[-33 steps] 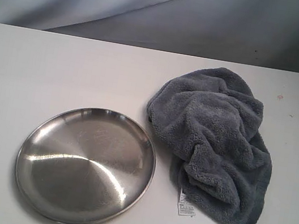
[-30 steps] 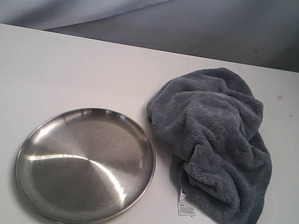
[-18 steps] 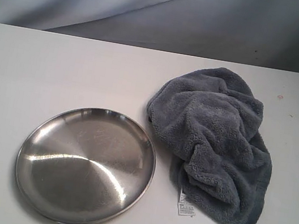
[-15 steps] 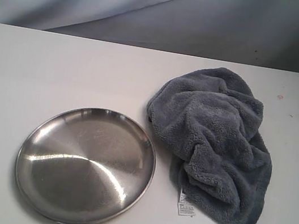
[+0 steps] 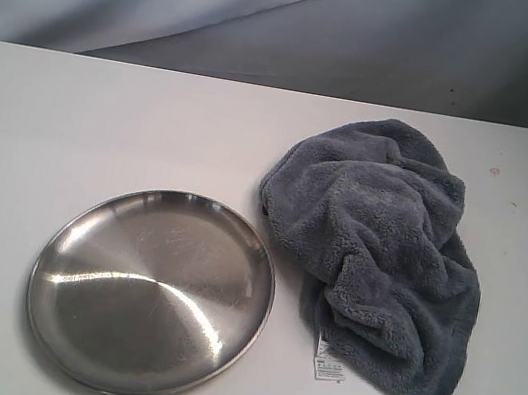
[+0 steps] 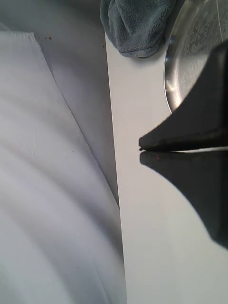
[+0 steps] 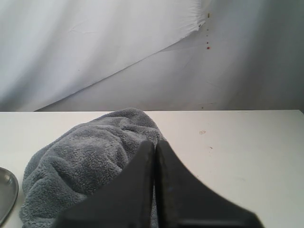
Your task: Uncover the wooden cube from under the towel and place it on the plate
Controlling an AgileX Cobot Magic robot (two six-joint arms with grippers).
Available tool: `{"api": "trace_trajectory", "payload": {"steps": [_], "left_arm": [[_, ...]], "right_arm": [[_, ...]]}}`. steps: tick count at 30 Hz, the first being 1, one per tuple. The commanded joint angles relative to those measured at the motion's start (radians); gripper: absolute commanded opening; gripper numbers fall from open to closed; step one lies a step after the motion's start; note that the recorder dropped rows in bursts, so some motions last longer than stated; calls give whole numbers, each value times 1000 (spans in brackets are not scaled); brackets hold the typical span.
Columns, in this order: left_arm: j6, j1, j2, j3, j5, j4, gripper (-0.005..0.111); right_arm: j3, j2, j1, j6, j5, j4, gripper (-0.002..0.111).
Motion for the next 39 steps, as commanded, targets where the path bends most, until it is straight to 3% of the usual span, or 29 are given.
{"api": "trace_trajectory", "payload": {"steps": [1, 8, 14, 18, 32, 39], "left_arm": [[-3, -7, -4, 4, 1, -2, 0], [-3, -7, -4, 4, 1, -2, 0], [-3, -7, -4, 4, 1, -2, 0], [-3, -7, -4, 4, 1, -2, 0], [-3, -7, -4, 4, 1, -2, 0], [-3, -7, -4, 4, 1, -2, 0]], "right_arm": [[4, -3, -7, -7, -2, 3, 0], [4, -3, -7, -6, -18, -10, 0], [4, -3, -7, 41, -449, 3, 0], [4, -3, -7, 32, -751, -117, 0], [4, -3, -7, 76, -754, -133, 0], [4, -3, -7, 95, -733, -6, 0]]}}
